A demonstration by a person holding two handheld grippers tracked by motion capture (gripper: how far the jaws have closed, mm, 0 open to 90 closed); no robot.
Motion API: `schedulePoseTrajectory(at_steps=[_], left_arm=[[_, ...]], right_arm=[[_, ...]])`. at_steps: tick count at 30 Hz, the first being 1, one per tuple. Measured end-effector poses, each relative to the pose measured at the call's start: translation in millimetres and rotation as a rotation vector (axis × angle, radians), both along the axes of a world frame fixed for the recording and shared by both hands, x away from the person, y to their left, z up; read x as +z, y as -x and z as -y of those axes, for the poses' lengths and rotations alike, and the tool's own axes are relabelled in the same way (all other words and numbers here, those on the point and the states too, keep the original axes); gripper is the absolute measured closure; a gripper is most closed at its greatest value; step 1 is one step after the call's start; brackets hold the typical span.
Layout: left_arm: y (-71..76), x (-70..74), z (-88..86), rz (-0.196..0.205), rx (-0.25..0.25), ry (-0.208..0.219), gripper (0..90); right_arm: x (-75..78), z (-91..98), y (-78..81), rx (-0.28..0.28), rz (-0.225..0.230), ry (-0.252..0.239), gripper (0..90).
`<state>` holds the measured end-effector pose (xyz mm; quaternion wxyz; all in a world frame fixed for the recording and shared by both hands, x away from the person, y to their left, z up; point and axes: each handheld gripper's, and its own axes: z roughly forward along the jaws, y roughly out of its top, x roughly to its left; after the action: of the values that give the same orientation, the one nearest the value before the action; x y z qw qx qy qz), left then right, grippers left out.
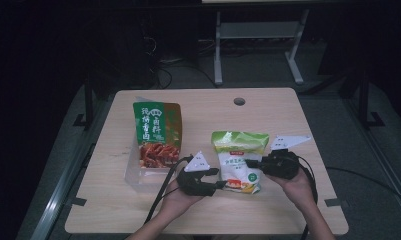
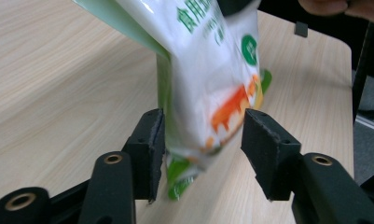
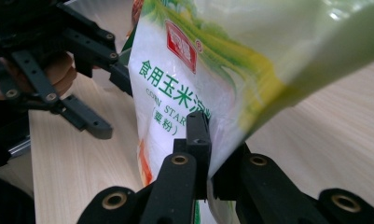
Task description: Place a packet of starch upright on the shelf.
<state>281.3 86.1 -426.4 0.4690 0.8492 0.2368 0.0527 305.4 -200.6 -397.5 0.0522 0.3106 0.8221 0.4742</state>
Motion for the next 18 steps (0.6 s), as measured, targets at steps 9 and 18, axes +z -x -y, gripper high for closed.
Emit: schedulePoseTrajectory(at_steps=[9, 18], left_arm=[[11.4, -2.8, -12.6, 0.015, -0.020, -0.004, 39.4], [22.7, -6.8, -21.8, 0.003, -0.042, -0.025, 32.9]], right_arm=[[7.7, 1.0, -1.1, -0.043, 0.016, -0.004, 87.0], [22.6, -2.3, -4.7, -0.055, 0.046, 0.019, 87.3]])
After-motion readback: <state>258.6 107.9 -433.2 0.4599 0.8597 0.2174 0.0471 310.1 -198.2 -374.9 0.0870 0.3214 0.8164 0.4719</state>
